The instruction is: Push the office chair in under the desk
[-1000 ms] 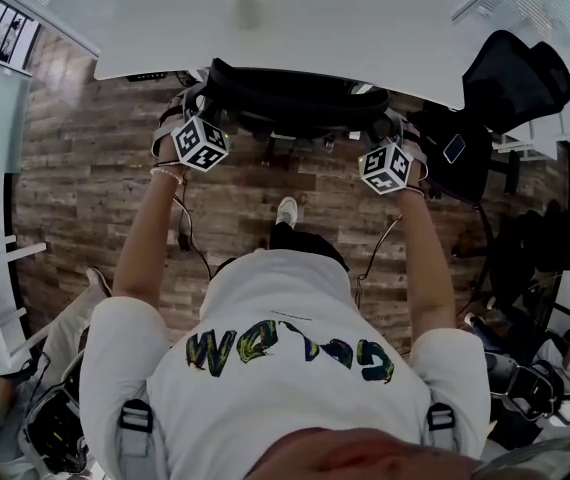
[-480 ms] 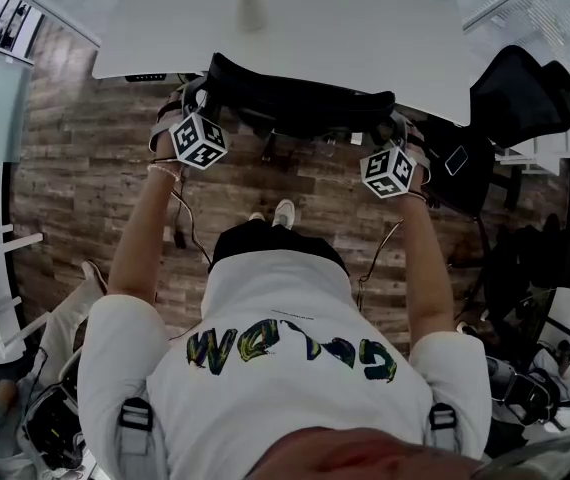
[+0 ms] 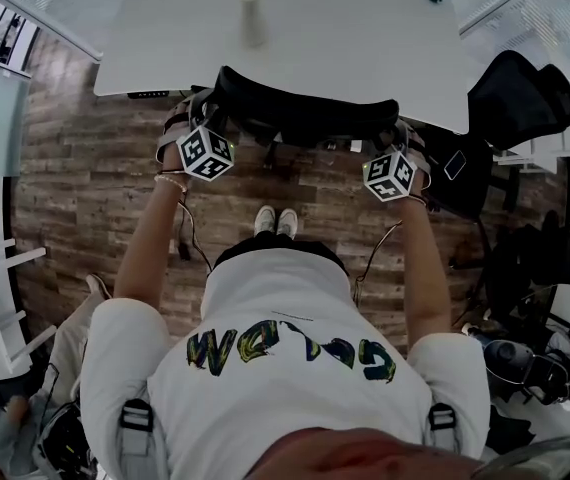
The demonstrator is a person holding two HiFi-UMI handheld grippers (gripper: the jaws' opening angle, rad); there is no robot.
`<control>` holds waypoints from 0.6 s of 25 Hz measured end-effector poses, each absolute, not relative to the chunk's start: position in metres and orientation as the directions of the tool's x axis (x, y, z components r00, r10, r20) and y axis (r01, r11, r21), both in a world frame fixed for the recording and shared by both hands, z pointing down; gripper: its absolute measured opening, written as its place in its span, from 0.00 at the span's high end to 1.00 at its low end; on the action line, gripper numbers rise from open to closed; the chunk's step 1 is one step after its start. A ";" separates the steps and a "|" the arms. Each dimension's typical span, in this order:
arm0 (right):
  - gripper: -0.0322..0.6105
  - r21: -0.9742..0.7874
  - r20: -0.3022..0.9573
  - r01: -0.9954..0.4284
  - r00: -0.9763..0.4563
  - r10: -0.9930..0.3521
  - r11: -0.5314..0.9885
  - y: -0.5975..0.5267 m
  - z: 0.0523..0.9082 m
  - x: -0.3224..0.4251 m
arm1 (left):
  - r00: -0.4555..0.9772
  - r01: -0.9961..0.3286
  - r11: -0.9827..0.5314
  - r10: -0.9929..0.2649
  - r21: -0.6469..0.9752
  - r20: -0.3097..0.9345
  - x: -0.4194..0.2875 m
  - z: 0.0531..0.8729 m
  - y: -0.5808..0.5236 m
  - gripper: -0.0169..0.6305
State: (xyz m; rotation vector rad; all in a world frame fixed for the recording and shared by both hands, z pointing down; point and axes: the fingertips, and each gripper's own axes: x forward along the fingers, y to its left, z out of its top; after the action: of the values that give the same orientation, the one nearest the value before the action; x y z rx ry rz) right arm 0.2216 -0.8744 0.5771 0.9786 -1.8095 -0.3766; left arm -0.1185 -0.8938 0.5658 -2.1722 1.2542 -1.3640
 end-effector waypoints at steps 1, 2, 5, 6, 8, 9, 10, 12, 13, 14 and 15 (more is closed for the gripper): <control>0.62 0.638 0.627 -0.451 -0.165 -0.761 0.624 -0.876 0.577 0.223 | 0.177 -0.519 -0.582 -0.789 -0.625 0.588 -0.117 0.566 -0.894 0.69; 0.62 0.638 0.629 -0.452 -0.162 -0.761 0.624 -0.878 0.577 0.223 | 0.178 -0.519 -0.583 -0.789 -0.625 0.588 -0.117 0.565 -0.895 0.69; 0.61 0.636 0.627 -0.455 -0.166 -0.761 0.623 -0.883 0.576 0.225 | 0.179 -0.520 -0.580 -0.791 -0.627 0.585 -0.115 0.565 -0.895 0.69; 0.61 0.635 0.626 -0.457 -0.168 -0.762 0.622 -0.885 0.576 0.226 | 0.180 -0.522 -0.579 -0.792 -0.626 0.583 -0.114 0.565 -0.896 0.69; 0.60 0.636 0.623 -0.463 -0.166 -0.765 0.618 -0.890 0.576 0.229 | 0.187 -0.525 -0.578 -0.795 -0.625 0.577 -0.111 0.564 -0.897 0.68; 0.60 0.636 0.621 -0.464 -0.167 -0.766 0.616 -0.892 0.576 0.231 | 0.190 -0.524 -0.577 -0.796 -0.626 0.575 -0.109 0.564 -0.898 0.68; 0.60 0.636 0.619 -0.464 -0.170 -0.766 0.617 -0.892 0.576 0.232 | 0.191 -0.525 -0.577 -0.796 -0.626 0.574 -0.108 0.564 -0.897 0.67; 0.60 0.635 0.617 -0.465 -0.174 -0.767 0.616 -0.889 0.574 0.234 | 0.191 -0.540 -0.575 -0.795 -0.615 0.575 -0.106 0.562 -0.895 0.67; 0.59 0.634 0.614 -0.473 -0.172 -0.770 0.612 -0.887 0.571 0.235 | 0.195 -0.560 -0.571 -0.796 -0.601 0.574 -0.105 0.559 -0.893 0.67; 0.59 0.631 0.610 -0.487 -0.170 -0.774 0.604 -0.884 0.567 0.237 | 0.201 -0.583 -0.565 -0.797 -0.584 0.569 -0.104 0.555 -0.889 0.67; 0.59 0.625 0.604 -0.505 -0.171 -0.779 0.595 -0.879 0.562 0.238 | 0.208 -0.605 -0.557 -0.800 -0.568 0.562 -0.103 0.550 -0.885 0.67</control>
State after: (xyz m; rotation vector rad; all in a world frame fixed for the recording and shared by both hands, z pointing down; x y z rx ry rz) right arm 0.2383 -0.8793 0.5623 1.0405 -1.8324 -0.3458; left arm -0.1025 -0.8848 0.5497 -2.2569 1.3409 -1.2694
